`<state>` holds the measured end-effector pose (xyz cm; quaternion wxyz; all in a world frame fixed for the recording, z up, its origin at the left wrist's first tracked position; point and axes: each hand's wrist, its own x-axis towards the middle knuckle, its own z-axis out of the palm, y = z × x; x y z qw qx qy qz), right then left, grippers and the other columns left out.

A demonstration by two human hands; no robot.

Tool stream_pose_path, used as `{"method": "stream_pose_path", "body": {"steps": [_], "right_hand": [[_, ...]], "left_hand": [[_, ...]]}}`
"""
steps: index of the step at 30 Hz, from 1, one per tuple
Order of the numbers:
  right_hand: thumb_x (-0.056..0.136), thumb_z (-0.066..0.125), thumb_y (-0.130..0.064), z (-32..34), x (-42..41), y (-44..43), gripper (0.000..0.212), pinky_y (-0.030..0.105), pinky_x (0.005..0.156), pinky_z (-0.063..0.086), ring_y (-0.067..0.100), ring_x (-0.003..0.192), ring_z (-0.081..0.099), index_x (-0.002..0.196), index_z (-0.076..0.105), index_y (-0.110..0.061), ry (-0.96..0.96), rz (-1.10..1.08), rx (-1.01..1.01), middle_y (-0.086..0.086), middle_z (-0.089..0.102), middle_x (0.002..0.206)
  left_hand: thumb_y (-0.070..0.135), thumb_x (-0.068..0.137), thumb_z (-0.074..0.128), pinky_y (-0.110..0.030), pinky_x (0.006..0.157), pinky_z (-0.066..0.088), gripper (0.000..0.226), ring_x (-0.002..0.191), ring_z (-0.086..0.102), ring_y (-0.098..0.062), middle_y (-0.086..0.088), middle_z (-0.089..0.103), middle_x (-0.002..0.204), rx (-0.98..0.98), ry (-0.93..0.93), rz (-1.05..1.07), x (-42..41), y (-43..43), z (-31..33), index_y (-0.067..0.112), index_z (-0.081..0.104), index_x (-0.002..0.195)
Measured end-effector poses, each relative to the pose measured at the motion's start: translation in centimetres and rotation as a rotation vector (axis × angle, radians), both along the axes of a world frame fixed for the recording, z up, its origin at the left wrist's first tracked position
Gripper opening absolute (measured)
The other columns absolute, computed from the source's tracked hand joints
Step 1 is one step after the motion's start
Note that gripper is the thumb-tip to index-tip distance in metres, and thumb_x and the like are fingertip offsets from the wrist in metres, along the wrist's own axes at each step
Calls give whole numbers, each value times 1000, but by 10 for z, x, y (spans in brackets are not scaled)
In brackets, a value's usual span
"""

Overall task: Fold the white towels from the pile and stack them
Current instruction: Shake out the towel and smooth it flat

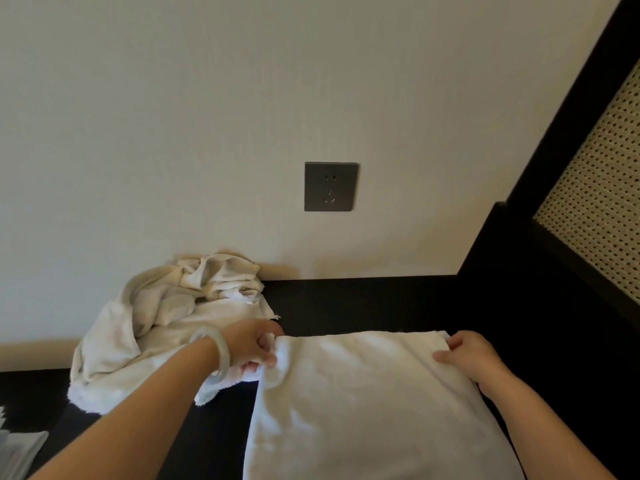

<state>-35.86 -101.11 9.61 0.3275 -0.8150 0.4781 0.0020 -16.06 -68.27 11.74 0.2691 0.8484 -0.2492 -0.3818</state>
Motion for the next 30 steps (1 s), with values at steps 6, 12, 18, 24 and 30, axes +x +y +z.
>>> {"method": "stream_pose_path", "body": {"steps": [6, 12, 18, 24, 30], "right_hand": [[91, 68, -15, -13, -3, -14, 9, 40, 75, 52, 23, 76, 61, 84, 63, -12, -194, -50, -86, 7, 64, 81], [90, 69, -15, -19, 1, -18, 9, 35, 72, 50, 20, 79, 59, 92, 60, -13, -165, -45, -162, 5, 62, 88], [90, 69, -21, -24, 8, -16, 20, 35, 75, 49, 26, 88, 61, 104, 60, -10, -81, -53, -173, 10, 64, 101], [88, 70, -18, -12, 7, -1, 18, 41, 90, 45, 30, 102, 55, 104, 64, -11, -141, -34, -338, 14, 60, 113], [100, 50, -36, -32, 10, 88, 62, 37, 123, 6, 23, 152, 14, 154, 29, -15, -156, 661, -518, 3, 20, 162]], "left_hand": [[31, 80, 77, -17, 59, 53, 17, 53, 61, -6, 2, 69, 64, 106, -159, -58, 15, -4, 4, 20, 66, 88], [22, 81, 76, -20, 59, 49, 29, 65, 62, -10, 1, 65, 83, 143, -329, 12, 7, -11, 6, 26, 55, 101], [29, 88, 70, -19, 66, 43, 25, 74, 56, -8, 7, 57, 85, 121, -310, 83, 1, -19, 5, 21, 60, 109], [12, 98, 50, -24, 89, 44, 29, 109, 53, -20, -6, 52, 124, 204, -660, 176, -19, -28, 4, 13, 49, 127], [45, 103, 24, -41, 122, 1, 61, 151, 3, -26, -7, 6, 164, 159, -893, -142, -91, -49, -42, 16, 16, 156]]}}
